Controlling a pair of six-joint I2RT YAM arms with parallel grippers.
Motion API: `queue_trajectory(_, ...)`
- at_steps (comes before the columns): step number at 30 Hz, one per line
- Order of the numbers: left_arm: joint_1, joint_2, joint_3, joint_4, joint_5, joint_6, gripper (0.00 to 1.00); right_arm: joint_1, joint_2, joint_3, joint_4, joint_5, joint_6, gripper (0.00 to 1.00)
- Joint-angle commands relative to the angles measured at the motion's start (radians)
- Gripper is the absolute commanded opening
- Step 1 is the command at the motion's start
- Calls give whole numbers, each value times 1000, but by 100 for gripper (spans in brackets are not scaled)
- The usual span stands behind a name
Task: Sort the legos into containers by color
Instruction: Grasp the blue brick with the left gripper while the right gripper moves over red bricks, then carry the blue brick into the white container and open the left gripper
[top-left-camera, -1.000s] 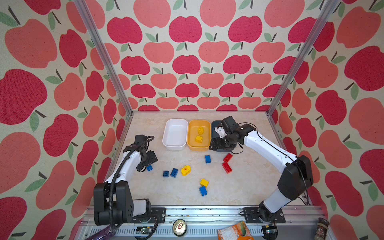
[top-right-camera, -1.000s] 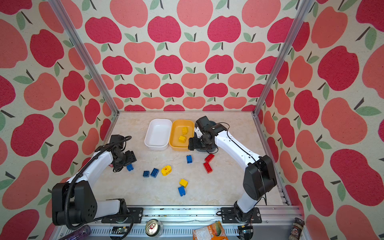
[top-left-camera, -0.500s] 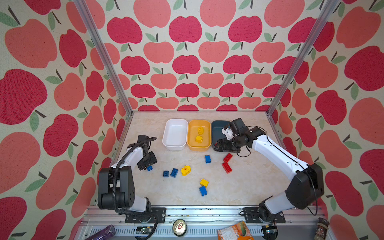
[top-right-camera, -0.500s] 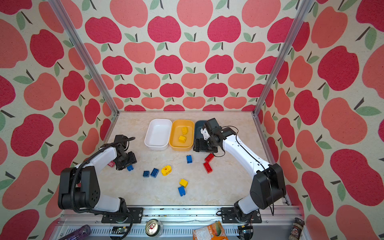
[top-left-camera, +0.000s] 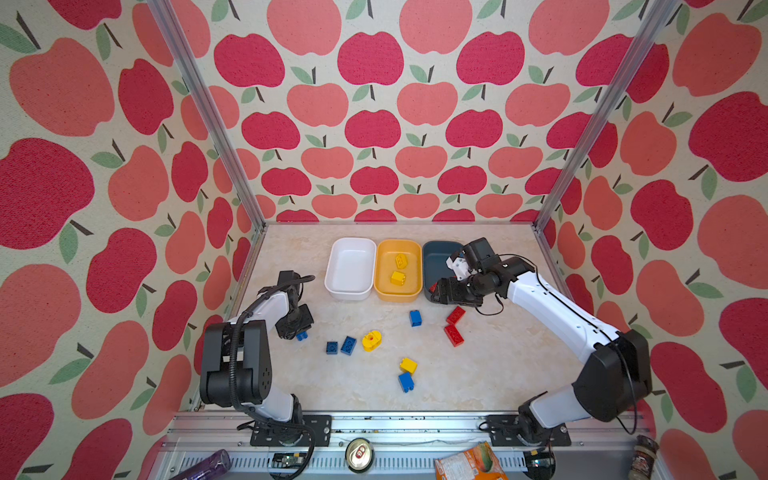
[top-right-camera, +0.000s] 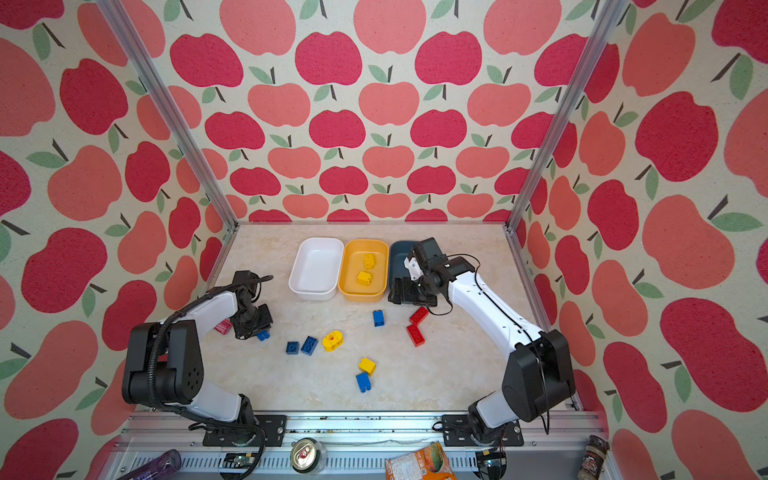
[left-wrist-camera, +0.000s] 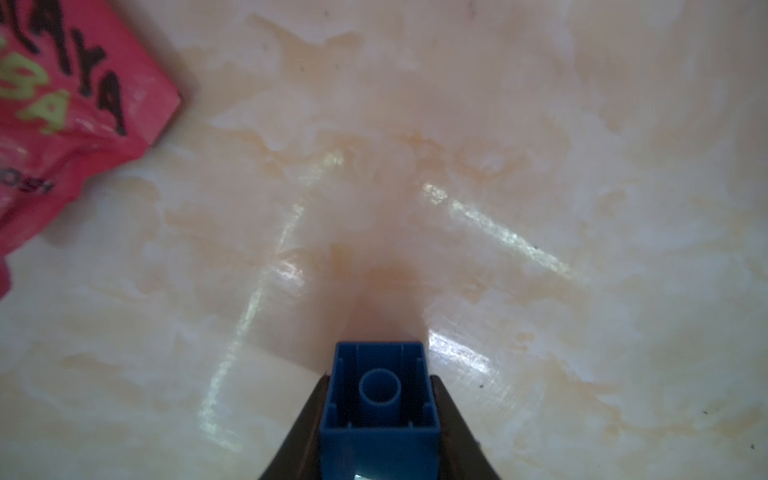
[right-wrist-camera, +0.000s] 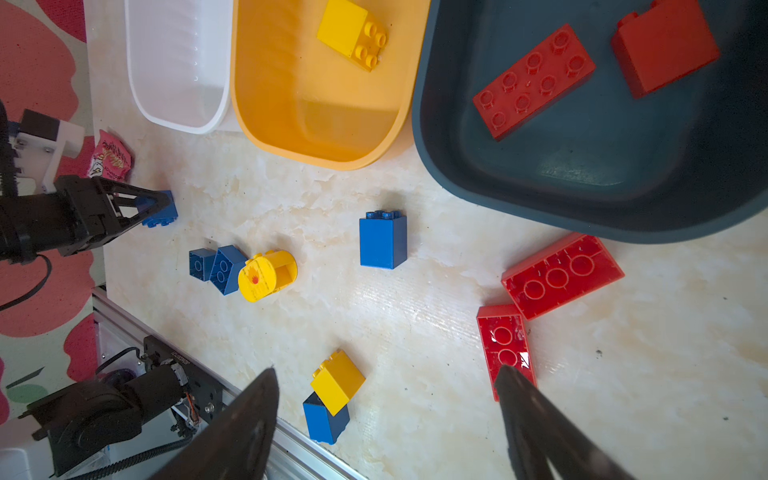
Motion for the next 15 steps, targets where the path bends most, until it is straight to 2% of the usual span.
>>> queue_trajectory(1,-2,-5,10,-7,-16,-8,29,-9,-32,-20,12,-21,19,85)
queue_trajectory(7,-28,-67,15,-17,-22,-25,21,-16,-46,-48,27,-25,27,84)
queue_trajectory(15,-142,-223,71,30,-98,-20,18,-25,-78,-114,68,-35,51,85)
